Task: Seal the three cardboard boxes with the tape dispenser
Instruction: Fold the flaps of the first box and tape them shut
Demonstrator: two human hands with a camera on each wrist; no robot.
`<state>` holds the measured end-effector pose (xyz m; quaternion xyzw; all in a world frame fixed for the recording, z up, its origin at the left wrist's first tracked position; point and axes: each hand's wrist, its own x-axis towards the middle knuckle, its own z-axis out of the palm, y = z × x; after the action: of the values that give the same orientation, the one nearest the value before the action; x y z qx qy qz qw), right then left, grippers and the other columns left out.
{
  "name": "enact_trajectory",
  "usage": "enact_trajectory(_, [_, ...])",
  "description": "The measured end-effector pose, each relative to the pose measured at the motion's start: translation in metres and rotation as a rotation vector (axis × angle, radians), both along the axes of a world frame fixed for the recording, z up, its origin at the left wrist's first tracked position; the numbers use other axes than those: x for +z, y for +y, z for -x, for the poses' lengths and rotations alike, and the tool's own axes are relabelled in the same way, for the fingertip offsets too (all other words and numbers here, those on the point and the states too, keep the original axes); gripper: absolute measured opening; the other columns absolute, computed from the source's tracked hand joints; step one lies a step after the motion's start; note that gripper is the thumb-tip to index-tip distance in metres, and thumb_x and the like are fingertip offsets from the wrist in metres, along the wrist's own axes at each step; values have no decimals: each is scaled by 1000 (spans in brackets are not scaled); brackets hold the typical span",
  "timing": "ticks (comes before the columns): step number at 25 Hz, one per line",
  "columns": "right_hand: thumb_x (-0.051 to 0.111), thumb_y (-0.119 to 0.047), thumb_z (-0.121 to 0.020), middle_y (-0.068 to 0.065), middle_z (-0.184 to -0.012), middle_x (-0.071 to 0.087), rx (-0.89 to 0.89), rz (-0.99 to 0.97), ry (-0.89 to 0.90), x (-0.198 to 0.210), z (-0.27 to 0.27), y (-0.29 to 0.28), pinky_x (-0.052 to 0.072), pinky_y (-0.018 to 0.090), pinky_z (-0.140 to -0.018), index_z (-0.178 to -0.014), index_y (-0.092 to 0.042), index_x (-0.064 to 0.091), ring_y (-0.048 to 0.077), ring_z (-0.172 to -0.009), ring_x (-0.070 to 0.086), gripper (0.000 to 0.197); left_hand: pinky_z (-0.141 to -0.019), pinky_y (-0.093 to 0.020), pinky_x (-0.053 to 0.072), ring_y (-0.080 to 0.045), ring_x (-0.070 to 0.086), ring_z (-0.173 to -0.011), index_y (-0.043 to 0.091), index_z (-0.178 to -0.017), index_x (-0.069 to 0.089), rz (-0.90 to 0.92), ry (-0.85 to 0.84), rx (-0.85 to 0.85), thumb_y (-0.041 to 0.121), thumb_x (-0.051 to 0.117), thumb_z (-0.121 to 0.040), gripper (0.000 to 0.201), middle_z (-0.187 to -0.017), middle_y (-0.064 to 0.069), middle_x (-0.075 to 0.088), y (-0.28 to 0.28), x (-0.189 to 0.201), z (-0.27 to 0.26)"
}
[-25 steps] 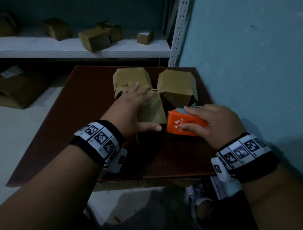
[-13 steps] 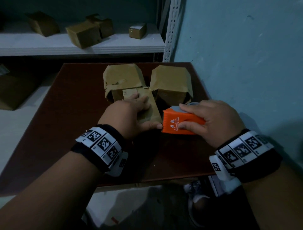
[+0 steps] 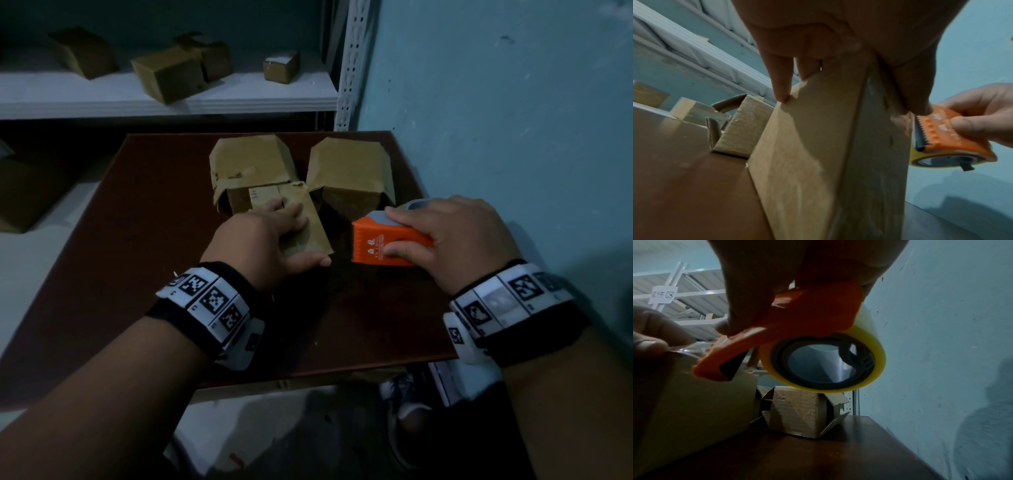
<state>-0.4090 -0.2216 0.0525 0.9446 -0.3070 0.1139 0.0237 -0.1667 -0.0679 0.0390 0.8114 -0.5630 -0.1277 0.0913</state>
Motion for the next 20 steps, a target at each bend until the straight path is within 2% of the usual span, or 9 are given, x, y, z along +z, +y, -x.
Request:
enact_trajectory(3, [46,-82,-88,-2,-118,72,-129,-83,58,2,-18,14,49,45,-95,-140,-41,63,27,-109,63,68,-126,-44,30,-8,24,-157,33,-153,50,72,1,7,90,48,-66,103,-167,14,33,5,-5,3])
enact_trajectory(6, [56,-76,-90,-2,-123,70,-188,-125,89,4,-33,27,49,46,-98,-141,-41,61,26,-115,62,62,-125,-48,31,-13,29,-156,31,-151,54,100,63,42,87,52,-67,100,-167,12,36,4,-7,3])
enact_trajectory(8, [58,-73,-91,0,-117,71,-222,-63,129,3,-32,23,50,44,-93,-135,-40,64,29,-111,64,55,-126,-45,30,-10,26,-156,32,-152,53,81,48,35,89,49,-65,104,-167,13,34,3,-5,3])
enact_trajectory(10, [62,-69,-92,2,-113,71,-337,-44,146,1,-20,7,52,42,-88,-129,-38,68,31,-107,66,49,-127,-44,29,-8,24,-157,34,-153,51,66,43,19,94,45,-60,110,-168,16,32,4,-5,3])
enact_trajectory(14, [67,-69,-89,1,-119,74,-414,-267,-143,-10,-6,-9,50,39,-89,-132,-34,70,28,-109,68,55,-125,-45,32,-7,30,-154,34,-149,56,150,70,14,100,36,-56,115,-164,16,39,8,-8,-1])
enact_trajectory(18, [68,-63,-91,1,-121,74,-372,-307,-124,-31,-11,-8,53,41,-93,-136,-34,65,29,-110,68,54,-118,-41,42,-6,43,-146,35,-140,65,211,84,65,93,42,-65,97,-158,15,48,9,-4,1])
enact_trajectory(20, [67,-61,-92,1,-122,73,-367,-299,-73,-36,-13,-8,55,45,-95,-141,-37,59,29,-110,68,55,-118,-41,43,-7,44,-146,36,-139,65,196,83,83,85,54,-73,83,-159,16,47,7,-1,4])
